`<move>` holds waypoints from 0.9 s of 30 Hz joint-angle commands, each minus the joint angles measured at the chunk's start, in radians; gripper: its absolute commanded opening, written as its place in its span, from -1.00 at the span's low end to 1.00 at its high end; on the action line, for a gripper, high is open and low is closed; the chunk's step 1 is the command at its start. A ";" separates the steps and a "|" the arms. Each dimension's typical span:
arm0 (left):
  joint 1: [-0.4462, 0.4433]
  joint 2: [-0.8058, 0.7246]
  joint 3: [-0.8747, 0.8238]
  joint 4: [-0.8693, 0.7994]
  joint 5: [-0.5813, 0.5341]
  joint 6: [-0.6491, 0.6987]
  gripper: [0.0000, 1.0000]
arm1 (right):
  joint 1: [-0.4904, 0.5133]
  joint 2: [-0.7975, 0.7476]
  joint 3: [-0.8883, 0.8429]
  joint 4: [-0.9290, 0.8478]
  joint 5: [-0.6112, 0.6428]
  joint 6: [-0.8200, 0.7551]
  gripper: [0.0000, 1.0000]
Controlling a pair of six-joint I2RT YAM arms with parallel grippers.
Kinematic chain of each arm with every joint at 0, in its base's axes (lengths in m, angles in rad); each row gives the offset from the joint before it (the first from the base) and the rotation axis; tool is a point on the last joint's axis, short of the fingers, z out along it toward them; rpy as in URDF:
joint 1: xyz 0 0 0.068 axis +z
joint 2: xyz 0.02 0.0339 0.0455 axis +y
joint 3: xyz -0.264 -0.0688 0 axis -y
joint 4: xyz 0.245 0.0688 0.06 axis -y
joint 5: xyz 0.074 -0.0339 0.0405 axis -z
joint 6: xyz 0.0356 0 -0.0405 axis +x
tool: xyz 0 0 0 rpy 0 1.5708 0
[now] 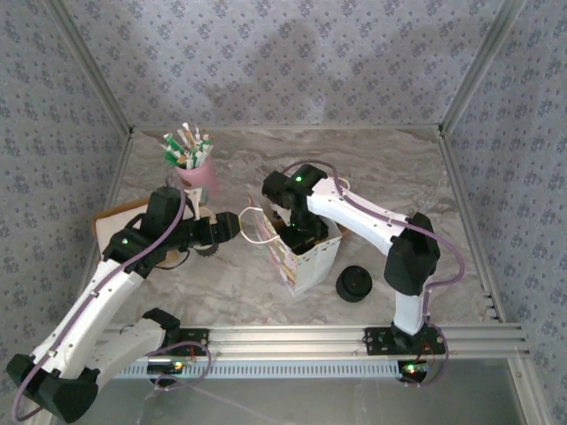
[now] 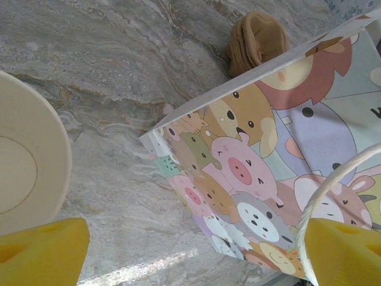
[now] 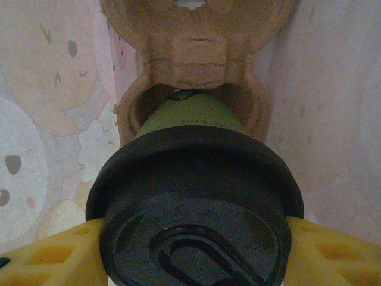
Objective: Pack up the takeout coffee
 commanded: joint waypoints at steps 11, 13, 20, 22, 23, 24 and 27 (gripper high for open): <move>-0.003 0.000 0.054 -0.002 -0.011 0.023 0.87 | -0.008 0.003 0.008 0.007 -0.021 -0.020 0.29; -0.005 -0.001 0.054 -0.002 -0.012 0.022 0.87 | -0.010 0.003 0.005 0.010 -0.021 -0.020 0.29; -0.004 -0.017 0.060 -0.014 -0.024 0.023 0.86 | -0.011 0.003 -0.003 0.017 -0.024 -0.020 0.28; -0.005 -0.035 0.070 -0.026 -0.039 0.030 0.87 | -0.012 0.003 -0.004 0.017 -0.024 -0.020 0.28; -0.003 -0.043 0.078 -0.035 -0.045 0.033 0.87 | -0.011 0.003 -0.004 0.018 -0.024 -0.020 0.29; -0.004 -0.051 0.091 -0.045 -0.052 0.039 0.87 | -0.012 0.003 -0.004 0.018 -0.025 -0.020 0.29; -0.004 -0.074 0.125 -0.068 -0.064 0.054 0.89 | -0.011 0.003 -0.005 0.018 -0.026 -0.020 0.28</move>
